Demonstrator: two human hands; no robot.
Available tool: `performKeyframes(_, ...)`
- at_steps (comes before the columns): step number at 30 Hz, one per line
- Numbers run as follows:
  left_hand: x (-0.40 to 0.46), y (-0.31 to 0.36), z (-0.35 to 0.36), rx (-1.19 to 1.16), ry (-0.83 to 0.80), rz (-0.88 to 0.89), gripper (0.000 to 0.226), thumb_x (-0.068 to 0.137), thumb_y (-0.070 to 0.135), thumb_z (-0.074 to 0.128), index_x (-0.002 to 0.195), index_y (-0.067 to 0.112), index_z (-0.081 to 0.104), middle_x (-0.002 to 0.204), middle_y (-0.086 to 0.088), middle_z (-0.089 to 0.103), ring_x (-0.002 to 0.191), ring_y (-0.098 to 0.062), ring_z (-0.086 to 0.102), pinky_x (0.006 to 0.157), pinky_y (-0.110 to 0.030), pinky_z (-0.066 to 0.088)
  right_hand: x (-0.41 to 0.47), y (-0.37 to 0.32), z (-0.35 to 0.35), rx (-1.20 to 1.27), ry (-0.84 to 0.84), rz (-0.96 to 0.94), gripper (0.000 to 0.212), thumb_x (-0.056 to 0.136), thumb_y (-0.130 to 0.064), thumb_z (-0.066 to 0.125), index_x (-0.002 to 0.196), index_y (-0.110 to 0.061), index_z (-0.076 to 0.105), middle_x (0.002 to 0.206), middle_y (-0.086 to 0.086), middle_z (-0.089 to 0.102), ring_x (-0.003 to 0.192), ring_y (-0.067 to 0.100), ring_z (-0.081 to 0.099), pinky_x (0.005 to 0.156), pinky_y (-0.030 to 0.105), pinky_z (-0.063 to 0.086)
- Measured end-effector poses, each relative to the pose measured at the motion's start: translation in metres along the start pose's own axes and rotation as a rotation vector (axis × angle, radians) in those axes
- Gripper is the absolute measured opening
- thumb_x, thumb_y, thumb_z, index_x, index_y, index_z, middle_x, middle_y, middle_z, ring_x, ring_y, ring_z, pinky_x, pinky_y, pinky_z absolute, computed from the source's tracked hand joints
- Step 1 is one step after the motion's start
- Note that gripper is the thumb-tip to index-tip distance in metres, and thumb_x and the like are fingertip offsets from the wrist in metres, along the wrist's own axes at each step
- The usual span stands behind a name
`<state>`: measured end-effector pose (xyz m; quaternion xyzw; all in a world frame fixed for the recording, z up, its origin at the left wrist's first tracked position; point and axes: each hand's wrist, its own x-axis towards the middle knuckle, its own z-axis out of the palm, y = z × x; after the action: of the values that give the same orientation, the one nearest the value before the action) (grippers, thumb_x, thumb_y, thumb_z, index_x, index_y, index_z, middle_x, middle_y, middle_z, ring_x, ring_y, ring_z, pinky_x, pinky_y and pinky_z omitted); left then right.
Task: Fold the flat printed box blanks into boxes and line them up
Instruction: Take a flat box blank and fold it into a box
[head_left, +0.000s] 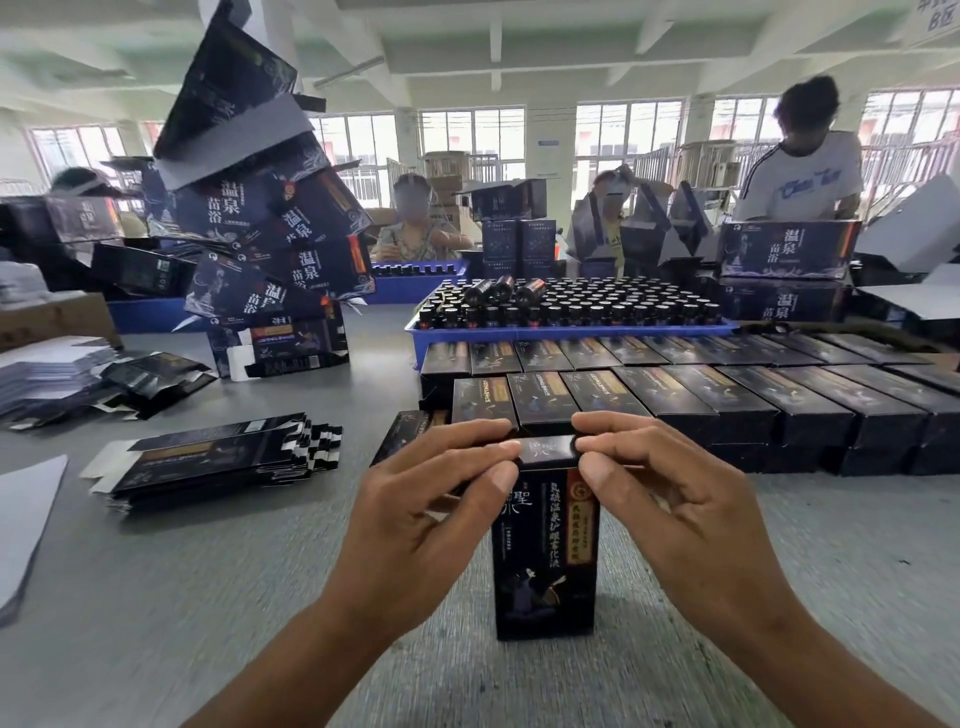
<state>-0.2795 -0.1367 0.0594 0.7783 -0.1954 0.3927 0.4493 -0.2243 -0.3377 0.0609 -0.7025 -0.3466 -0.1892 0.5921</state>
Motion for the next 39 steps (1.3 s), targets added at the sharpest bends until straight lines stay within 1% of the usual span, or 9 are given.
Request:
performKeyframes(6, 0.001, -0.001, 0.002, 0.047, 0.03, 0.107, 0.019, 0.091, 0.019, 0.067, 0.101, 0.007, 0.078, 0.118, 0.002, 0.071, 0.108, -0.012, 0.069, 0.07, -0.017, 0.056, -0.002, 0.003, 0.003, -0.099, 0.01, -0.115, 0.021, 0.092, -0.039, 0.063, 0.096, -0.021, 0.074, 0.122, -0.018, 0.067, 0.113, 0.009, 0.066, 0.085, 0.028, 0.058)
performKeyframes(11, -0.003, -0.006, 0.007, 0.116, 0.009, 0.07, 0.024, 0.095, 0.027, 0.063, 0.11, 0.013, 0.074, 0.124, 0.005, 0.067, 0.11, -0.008, 0.066, 0.071, -0.012, 0.053, -0.001, 0.002, 0.006, 0.004, -0.017, 0.019, 0.01, 0.09, -0.04, 0.062, 0.092, -0.034, 0.07, 0.12, -0.02, 0.069, 0.106, 0.008, 0.069, 0.082, 0.025, 0.059)
performKeyframes(17, -0.01, -0.011, 0.008, 0.186, -0.232, -0.14, 0.055, 0.093, 0.052, 0.059, 0.142, 0.059, 0.036, 0.129, 0.019, 0.06, 0.11, 0.002, 0.059, 0.071, -0.017, 0.058, 0.001, 0.006, 0.003, 0.038, 0.043, 0.039, 0.008, 0.088, -0.033, 0.063, 0.087, -0.036, 0.07, 0.113, -0.019, 0.071, 0.095, 0.001, 0.069, 0.071, 0.012, 0.055)
performKeyframes(21, -0.01, -0.01, 0.007, 0.172, -0.292, -0.253, 0.081, 0.085, 0.054, 0.068, 0.141, 0.073, 0.013, 0.118, 0.034, 0.057, 0.106, 0.009, 0.058, 0.08, -0.026, 0.06, 0.002, 0.007, 0.004, 0.04, 0.079, 0.061, 0.009, 0.087, -0.034, 0.063, 0.092, -0.033, 0.07, 0.114, -0.019, 0.072, 0.097, -0.001, 0.069, 0.068, 0.01, 0.055)
performKeyframes(25, -0.007, -0.012, 0.005, 0.087, -0.251, -0.328, 0.069, 0.08, 0.05, 0.076, 0.124, 0.07, 0.025, 0.111, 0.024, 0.064, 0.101, 0.005, 0.063, 0.082, -0.031, 0.06, -0.001, 0.007, 0.005, -0.032, 0.042, 0.098, 0.028, 0.083, -0.045, 0.064, 0.11, -0.044, 0.067, 0.115, -0.025, 0.07, 0.099, -0.005, 0.067, 0.074, 0.017, 0.057)
performKeyframes(28, -0.004, -0.013, -0.001, 0.022, -0.201, -0.355, 0.056, 0.082, 0.045, 0.077, 0.118, 0.058, 0.035, 0.112, 0.018, 0.067, 0.097, -0.001, 0.067, 0.078, -0.027, 0.057, -0.005, 0.007, 0.01, -0.058, -0.042, 0.209, 0.06, 0.071, -0.056, 0.072, 0.125, -0.066, 0.047, 0.116, -0.03, 0.066, 0.1, -0.006, 0.066, 0.085, 0.029, 0.053)
performKeyframes(33, 0.006, -0.017, -0.016, -0.242, -0.06, -0.461, 0.031, 0.084, 0.038, 0.074, 0.099, 0.047, 0.048, 0.105, 0.009, 0.072, 0.094, -0.015, 0.072, 0.072, -0.03, 0.06, -0.01, 0.007, 0.023, -0.002, -0.227, 0.244, 0.088, 0.064, -0.056, 0.085, 0.117, -0.089, 0.022, 0.114, -0.052, 0.053, 0.097, -0.015, 0.064, 0.068, 0.009, 0.05)
performKeyframes(35, 0.009, -0.019, -0.02, -0.29, -0.014, -0.505, 0.028, 0.084, 0.04, 0.072, 0.098, 0.042, 0.048, 0.104, 0.007, 0.072, 0.092, -0.017, 0.073, 0.067, -0.026, 0.058, -0.011, 0.003, 0.026, -0.136, -0.295, 0.076, 0.089, 0.066, -0.06, 0.08, 0.128, -0.083, 0.02, 0.126, -0.052, 0.046, 0.105, -0.014, 0.061, 0.072, 0.003, 0.049)
performKeyframes(39, 0.013, -0.027, -0.024, -0.37, 0.086, -0.623, 0.028, 0.09, 0.039, 0.071, 0.101, 0.028, 0.048, 0.099, -0.003, 0.075, 0.082, -0.022, 0.075, 0.06, -0.029, 0.054, -0.009, 0.003, 0.033, -0.516, -0.303, -0.352, 0.078, 0.077, -0.068, 0.064, 0.145, -0.039, 0.041, 0.155, -0.002, 0.038, 0.117, -0.002, 0.058, 0.09, -0.004, 0.039)
